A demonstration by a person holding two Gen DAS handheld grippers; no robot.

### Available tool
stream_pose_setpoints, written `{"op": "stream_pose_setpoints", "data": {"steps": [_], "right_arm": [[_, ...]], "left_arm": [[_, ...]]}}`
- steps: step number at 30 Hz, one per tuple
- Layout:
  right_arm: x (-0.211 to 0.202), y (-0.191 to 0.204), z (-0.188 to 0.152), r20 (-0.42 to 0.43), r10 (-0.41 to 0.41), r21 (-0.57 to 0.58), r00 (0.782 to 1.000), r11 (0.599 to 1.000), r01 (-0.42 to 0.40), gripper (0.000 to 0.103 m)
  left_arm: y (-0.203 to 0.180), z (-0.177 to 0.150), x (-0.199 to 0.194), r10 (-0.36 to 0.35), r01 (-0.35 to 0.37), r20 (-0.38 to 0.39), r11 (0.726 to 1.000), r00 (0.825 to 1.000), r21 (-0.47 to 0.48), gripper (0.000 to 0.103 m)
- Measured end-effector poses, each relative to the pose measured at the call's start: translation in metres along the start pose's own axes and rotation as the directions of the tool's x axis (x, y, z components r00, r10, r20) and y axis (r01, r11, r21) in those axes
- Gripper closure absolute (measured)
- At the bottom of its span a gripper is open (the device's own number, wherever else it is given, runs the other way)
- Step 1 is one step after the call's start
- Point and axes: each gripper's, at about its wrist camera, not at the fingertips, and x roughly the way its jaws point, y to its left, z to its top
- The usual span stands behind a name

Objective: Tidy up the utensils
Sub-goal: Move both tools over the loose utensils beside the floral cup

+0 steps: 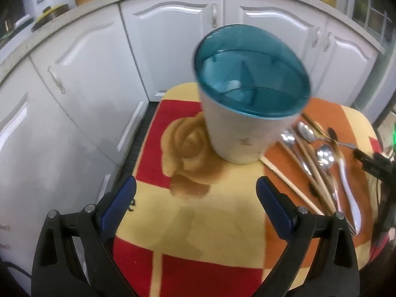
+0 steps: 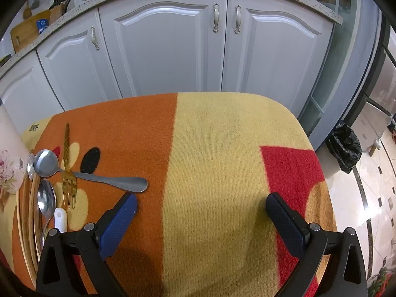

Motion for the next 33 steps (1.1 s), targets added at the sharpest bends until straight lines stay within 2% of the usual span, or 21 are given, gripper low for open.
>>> {"op": "stream_pose_setpoints", "data": {"steps": [3,9,16,22,33], "right_arm": [[0.000,-0.004,0.000,0.003,0.005,0.004,1.000,1.000,-0.005,0.000],[0.002,-0.005,0.001,0.001,0.002,0.001,1.000,1.000,-0.002,0.000],[0.001,-0.003,-0.001,0.003,0.002,0.002,1.000,1.000,-0.002,0.000],[0.001,-0.003,-0.001,0.003,0.002,0.001,1.000,1.000,-0.002,0.000],[0.001,-0.003,-0.001,0.002,0.001,0.001,1.000,1.000,-0.001,0.000]], "left_arm": [[-0.013,-0.003,-0.004,-0.016,0.016,-0.012,1.000,1.000,0.011,0.005],[-0.014,-0.009,0.003,-0.087,0.089,-0.078,0.996,0.993,0.016,0.005],[-0.022,-0.018,0.005,-0.120,0.124,-0.093,0.992,0.988,0.037,0.005],[-0.025,-0.017,0.008,-0.127,0.133,-0.116,0.990,0.985,0.050,0.005],[-0.032,-0.024,0.007,-0.123,0.130,-0.102,0.989,0.987,0.071,0.005]]}}
